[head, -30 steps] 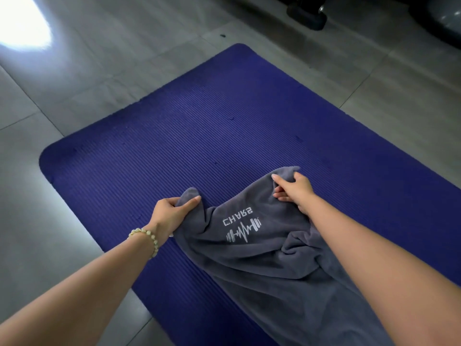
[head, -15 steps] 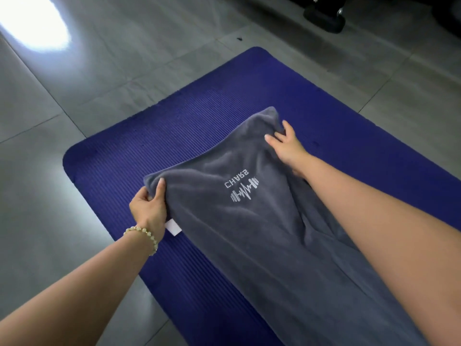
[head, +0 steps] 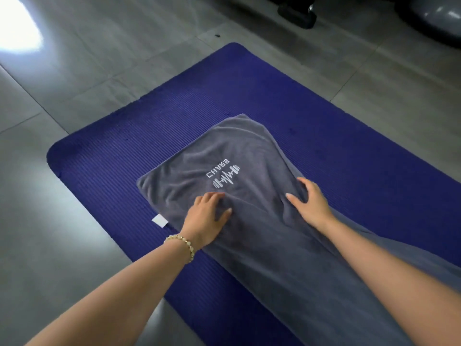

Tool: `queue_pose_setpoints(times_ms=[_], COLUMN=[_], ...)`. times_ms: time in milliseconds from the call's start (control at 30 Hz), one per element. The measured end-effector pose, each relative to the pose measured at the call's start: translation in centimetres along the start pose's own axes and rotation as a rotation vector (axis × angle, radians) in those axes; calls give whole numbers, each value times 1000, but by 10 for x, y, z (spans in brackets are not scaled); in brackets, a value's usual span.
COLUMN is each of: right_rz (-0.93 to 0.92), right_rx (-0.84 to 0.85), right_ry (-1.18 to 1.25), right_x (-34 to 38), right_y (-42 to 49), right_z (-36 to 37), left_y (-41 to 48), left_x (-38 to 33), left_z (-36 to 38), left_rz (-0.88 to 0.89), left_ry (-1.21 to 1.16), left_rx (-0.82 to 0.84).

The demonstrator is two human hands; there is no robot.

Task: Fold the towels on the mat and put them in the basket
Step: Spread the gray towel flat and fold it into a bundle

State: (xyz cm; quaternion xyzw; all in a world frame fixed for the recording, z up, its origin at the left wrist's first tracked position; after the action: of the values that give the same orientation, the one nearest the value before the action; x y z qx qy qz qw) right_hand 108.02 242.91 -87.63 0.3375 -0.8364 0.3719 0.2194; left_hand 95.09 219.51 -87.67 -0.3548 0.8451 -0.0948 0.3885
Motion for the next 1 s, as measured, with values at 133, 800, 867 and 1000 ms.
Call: queue_pose_setpoints(times_ms=[133,800,867,1000], right_rz=[151,120,86,75], right_rx=[-55,64,-35,-440], right_ry=[76,-66,-26,85], right_x=[-59,-178,-174,-164], right_y=[-20,-23,-20,-20], right_z=[-45,-91,-108,-169], left_y=[15,142,149,165], left_x=[-58,-204,-212,-237], left_z=[43,96,82,45], left_rz=[76,79,111,158], left_ry=[103,619,460,119], left_rx=[188,291,179,-104])
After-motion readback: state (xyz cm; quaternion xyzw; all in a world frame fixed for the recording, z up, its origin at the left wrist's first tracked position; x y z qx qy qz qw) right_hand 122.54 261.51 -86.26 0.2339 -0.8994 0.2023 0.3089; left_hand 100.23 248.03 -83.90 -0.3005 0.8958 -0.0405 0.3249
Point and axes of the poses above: each hand's wrist, its own y-axis towards the middle knuckle, its own z-axis out of the palm, x = y × z, the point moved 10 cm from there along y, towards the middle knuckle, and after that the axes turned 14 degrees about x, right-handed, at the moved point
